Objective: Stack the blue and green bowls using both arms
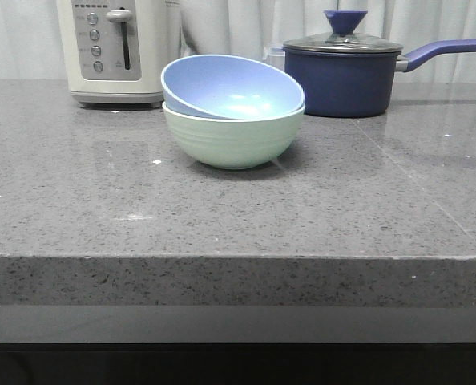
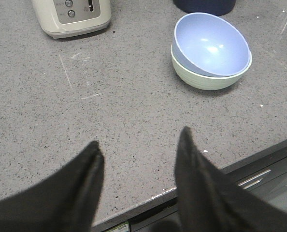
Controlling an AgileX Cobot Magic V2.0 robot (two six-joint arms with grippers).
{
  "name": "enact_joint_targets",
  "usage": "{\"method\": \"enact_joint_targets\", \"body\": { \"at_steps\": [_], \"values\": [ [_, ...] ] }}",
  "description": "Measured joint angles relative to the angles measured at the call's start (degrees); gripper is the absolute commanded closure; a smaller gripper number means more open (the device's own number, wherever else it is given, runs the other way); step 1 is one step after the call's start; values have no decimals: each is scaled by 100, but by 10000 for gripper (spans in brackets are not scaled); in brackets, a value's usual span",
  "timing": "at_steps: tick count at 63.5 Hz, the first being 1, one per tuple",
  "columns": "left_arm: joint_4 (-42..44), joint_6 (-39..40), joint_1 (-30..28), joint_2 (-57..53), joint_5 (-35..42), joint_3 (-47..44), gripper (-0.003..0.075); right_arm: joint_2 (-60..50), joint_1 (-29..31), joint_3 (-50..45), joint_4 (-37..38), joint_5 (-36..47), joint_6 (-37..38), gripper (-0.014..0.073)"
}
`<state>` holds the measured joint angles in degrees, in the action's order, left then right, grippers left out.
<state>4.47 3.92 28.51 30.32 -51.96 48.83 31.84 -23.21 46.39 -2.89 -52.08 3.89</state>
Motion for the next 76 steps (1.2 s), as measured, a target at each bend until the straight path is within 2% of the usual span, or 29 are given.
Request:
{"method": "enact_joint_targets", "body": {
  "at_steps": [9, 39, 52, 61, 76],
  "values": [
    [0, 0, 0, 0, 0, 0, 741, 0, 0, 0, 55, 0, 0, 648],
    [0, 0, 0, -14, 26, -23, 740, -5, 0, 0, 82, 0, 0, 648],
    [-13, 0, -198, -453, 429, -549, 740, -5, 0, 0, 91, 0, 0, 648],
    [209, 9, -827, -1117, 1035, -1320, 740, -5, 0, 0, 91, 0, 0, 648],
    [187, 9, -1981, -2338, 3073, -3137, 740, -5, 0, 0, 91, 0, 0, 648]
  ]
}}
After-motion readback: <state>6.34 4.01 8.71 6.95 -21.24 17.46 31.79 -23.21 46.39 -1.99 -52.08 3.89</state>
